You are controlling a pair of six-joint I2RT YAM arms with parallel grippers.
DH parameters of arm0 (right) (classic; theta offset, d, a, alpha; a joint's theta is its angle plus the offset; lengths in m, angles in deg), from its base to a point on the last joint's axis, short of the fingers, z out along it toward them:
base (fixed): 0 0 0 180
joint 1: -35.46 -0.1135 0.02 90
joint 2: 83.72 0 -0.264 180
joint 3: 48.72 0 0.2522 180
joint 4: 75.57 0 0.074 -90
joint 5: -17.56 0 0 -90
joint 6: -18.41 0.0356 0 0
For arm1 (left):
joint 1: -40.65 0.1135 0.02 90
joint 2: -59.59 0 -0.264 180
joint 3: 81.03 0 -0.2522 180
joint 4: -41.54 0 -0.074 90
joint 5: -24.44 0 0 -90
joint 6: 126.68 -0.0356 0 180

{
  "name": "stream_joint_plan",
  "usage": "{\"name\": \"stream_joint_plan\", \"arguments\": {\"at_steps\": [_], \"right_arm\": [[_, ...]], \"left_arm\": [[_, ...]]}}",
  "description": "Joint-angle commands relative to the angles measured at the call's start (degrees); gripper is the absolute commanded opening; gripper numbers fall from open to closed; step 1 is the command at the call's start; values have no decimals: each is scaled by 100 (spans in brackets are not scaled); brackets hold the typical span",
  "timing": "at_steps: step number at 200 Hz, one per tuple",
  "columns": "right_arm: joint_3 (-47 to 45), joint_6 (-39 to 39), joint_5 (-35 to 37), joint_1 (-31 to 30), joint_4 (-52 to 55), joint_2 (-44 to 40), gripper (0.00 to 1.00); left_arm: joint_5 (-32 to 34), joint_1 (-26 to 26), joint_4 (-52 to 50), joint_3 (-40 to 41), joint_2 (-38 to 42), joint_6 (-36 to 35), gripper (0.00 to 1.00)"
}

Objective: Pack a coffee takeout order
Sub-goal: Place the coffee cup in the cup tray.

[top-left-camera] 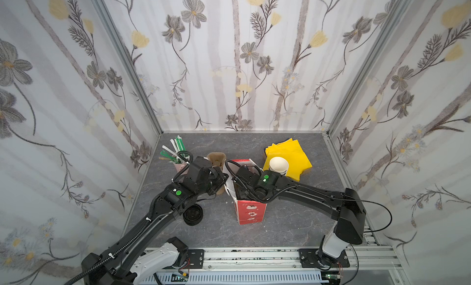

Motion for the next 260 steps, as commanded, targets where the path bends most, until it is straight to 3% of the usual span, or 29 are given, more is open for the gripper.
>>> {"name": "stream_joint_plan", "arguments": {"at_steps": [1, 128, 178, 260], "right_arm": [[-159, 4, -4, -22, -282, 53, 52], [-502, 45, -49, -71, -344, 194, 52], [-65, 31, 115, -91, -295, -47, 52], [-180, -238, 57, -261, -465, -388, 52]], "left_arm": [[65, 15, 105, -76, -9, -77, 0], [27, 12, 106, -157, -97, -127, 0], [29, 7, 106, -149, -97, -123, 0], [104, 21, 106, -164, -106, -157, 0]]}}
